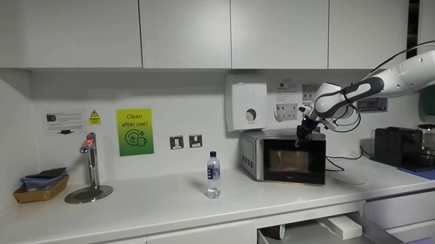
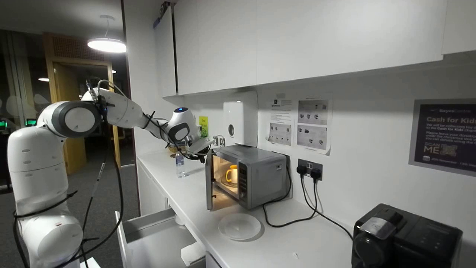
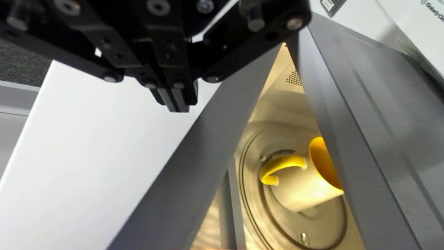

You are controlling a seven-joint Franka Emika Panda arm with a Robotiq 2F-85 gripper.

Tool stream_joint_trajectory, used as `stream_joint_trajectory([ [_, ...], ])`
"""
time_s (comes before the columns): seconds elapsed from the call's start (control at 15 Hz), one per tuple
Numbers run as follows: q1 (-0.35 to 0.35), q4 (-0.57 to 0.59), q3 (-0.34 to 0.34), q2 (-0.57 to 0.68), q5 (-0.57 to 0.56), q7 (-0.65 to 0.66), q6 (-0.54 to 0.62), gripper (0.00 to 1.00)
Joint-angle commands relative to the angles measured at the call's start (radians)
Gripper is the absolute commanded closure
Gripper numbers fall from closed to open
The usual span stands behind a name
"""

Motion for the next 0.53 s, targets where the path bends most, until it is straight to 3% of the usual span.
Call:
stream_joint_trajectory([
  [0.0, -0.024, 0.012, -0.008, 0.029, -0.08, 0.069, 0.08, 1.0],
  [0.47, -0.065, 0.052, -0.032, 0.096, -0.204, 0.261, 0.191, 1.0],
])
